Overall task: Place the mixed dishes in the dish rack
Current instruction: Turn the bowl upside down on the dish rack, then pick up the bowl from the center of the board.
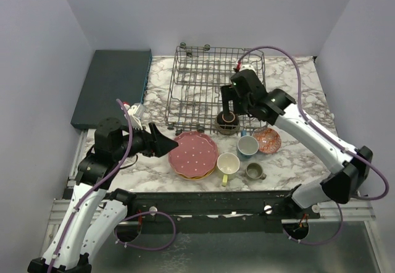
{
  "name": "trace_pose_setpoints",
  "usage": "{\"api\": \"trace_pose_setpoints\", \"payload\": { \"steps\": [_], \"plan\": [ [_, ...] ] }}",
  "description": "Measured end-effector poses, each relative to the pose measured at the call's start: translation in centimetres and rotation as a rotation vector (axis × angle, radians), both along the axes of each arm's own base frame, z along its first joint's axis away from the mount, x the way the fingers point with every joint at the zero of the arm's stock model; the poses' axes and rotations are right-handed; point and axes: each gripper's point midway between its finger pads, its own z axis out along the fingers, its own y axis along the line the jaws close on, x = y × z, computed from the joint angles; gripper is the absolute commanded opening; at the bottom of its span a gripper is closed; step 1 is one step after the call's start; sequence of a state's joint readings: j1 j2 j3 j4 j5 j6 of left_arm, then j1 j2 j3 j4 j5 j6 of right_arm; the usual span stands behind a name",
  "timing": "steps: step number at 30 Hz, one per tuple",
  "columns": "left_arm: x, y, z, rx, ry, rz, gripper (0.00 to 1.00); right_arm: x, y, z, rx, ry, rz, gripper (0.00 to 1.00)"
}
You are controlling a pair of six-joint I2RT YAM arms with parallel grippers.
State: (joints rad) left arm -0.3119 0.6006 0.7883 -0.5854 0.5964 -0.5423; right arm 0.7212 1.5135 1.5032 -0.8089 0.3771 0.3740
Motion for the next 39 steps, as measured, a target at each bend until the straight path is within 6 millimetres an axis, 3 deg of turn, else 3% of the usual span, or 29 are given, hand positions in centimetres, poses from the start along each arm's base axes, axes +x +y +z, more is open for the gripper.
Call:
{"api": "trace_pose_setpoints", "payload": {
  "steps": [6, 10, 14, 23, 29, 39],
  "plan": [
    [0.1, 0.0, -0.1, 0.001, 0.004, 0.0, 0.76, -2.9, -2.2, 2.4, 0.097, -0.046, -0.035, 0.91],
    [0.1, 0.0, -0.2, 0.003, 0.008, 0.0, 0.77, -4.8, -3.6, 2.7, 0.138, -0.04, -0.069, 0.94],
    [0.2, -0.1, -0.3, 0.005, 0.017, 0.0, 0.77, -6.7, -5.1, 1.6, 0.148, 0.005, -0.117, 0.98],
    [0.3, -0.1, -0.4, 0.007, 0.021, 0.0, 0.77, -10.9, -8.0, -2.4, 0.189, 0.12, -0.259, 0.97],
    [0.3, -0.1, -0.4, 0.007, 0.021, 0.0, 0.78, -12.9, -9.8, -4.7, 0.252, 0.158, -0.372, 0.87],
    [-0.1, -0.3, -0.2, 0.003, 0.009, -0.013, 0.79, -12.2, -13.0, -7.5, 0.31, 0.189, -0.6, 0.72]
  ]
}}
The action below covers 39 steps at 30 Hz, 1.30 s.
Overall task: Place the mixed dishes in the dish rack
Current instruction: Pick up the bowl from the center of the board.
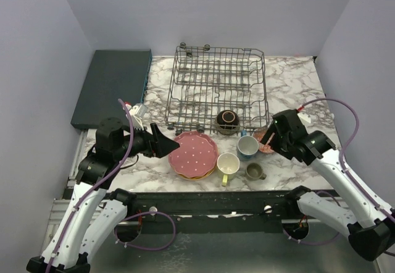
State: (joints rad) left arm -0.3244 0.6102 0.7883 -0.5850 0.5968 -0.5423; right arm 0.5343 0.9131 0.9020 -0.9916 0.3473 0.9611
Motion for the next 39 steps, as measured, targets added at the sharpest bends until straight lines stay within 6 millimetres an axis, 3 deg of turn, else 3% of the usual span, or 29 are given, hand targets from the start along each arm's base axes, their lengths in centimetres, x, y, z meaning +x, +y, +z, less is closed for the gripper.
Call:
{"api": "trace_pose_setpoints", "payload": {
  "steps": [7, 25, 39],
  "plan": [
    [-0.5, -0.2, 0.3, -0.005, -0.014, -0.018, 0.79, 1.8, -2.9, -2.4, 0.064, 0.059, -0.143, 0.67],
    [-0.7, -0.3, 0.4, -0.007, -0.019, -0.025, 0.8, 1.2, -4.2, -6.9, 0.079, 0.18, -0.214, 0.57],
    [-0.4, -0.4, -0.1, 0.002, 0.004, -0.025, 0.8, 2.5, -4.8, -9.1, 0.077, 0.201, -0.253, 0.47]
  ]
}}
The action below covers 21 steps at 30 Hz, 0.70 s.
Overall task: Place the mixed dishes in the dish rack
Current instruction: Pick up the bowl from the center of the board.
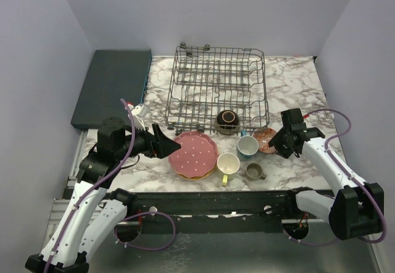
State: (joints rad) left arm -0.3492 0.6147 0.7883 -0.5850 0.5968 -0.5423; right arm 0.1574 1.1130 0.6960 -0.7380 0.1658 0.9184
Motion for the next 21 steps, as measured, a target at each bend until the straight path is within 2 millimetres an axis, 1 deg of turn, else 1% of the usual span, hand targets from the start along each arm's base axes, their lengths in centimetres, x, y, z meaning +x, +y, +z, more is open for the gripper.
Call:
{"api": "trace_pose_setpoints", "payload": {
  "steps": [5, 9, 11, 14, 16, 18, 21],
  "plan": [
    [0.1, 0.0, -0.2, 0.003, 0.009, 0.0, 0.8, 0.5, -0.1, -0.3, 0.0, -0.008, -0.005, 0.41],
    [0.1, 0.0, -0.4, 0.005, 0.015, 0.0, 0.8, 0.5, -0.2, -0.6, -0.001, -0.004, -0.008, 0.34],
    [0.2, -0.1, -0.5, 0.006, 0.017, 0.0, 0.8, 0.4, -0.3, -1.0, -0.003, 0.004, -0.008, 0.28],
    [0.2, -0.1, -0.5, 0.007, 0.02, 0.0, 0.8, 0.1, -0.4, -1.5, -0.009, 0.018, -0.003, 0.16],
    [0.2, -0.1, -0.5, 0.007, 0.019, 0.0, 0.8, 0.0, -0.4, -1.7, -0.012, 0.026, 0.003, 0.11],
    [0.2, -0.1, -0.5, 0.007, 0.019, 0.0, 0.8, 0.1, -0.4, -1.7, -0.013, 0.021, 0.002, 0.01],
    [0.2, -0.1, -0.5, 0.007, 0.019, 0.0, 0.8, 0.4, -0.6, -1.5, -0.015, 0.005, -0.002, 0.0]
  ]
}}
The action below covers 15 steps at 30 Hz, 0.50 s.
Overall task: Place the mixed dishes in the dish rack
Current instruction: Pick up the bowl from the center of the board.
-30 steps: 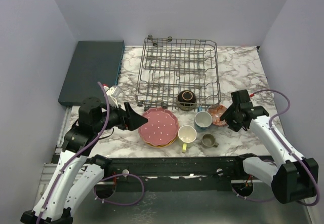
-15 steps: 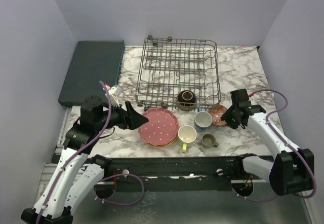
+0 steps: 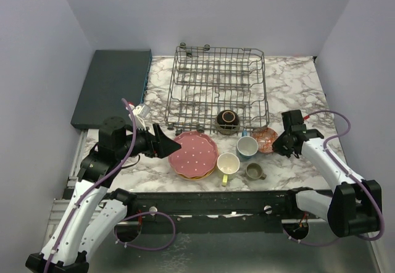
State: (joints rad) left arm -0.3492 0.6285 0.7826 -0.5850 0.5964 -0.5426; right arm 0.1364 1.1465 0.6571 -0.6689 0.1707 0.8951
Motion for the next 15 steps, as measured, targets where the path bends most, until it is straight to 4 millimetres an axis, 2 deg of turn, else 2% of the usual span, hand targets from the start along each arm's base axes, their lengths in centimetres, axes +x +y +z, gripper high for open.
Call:
{"api": "trace_pose_setpoints", "payload": {
  "steps": [15],
  "plan": [
    [-0.31, 0.11, 0.45, -0.008, -0.023, 0.0, 0.81, -0.25, -0.29, 0.45, -0.018, 0.005, 0.011, 0.01]
  ]
}}
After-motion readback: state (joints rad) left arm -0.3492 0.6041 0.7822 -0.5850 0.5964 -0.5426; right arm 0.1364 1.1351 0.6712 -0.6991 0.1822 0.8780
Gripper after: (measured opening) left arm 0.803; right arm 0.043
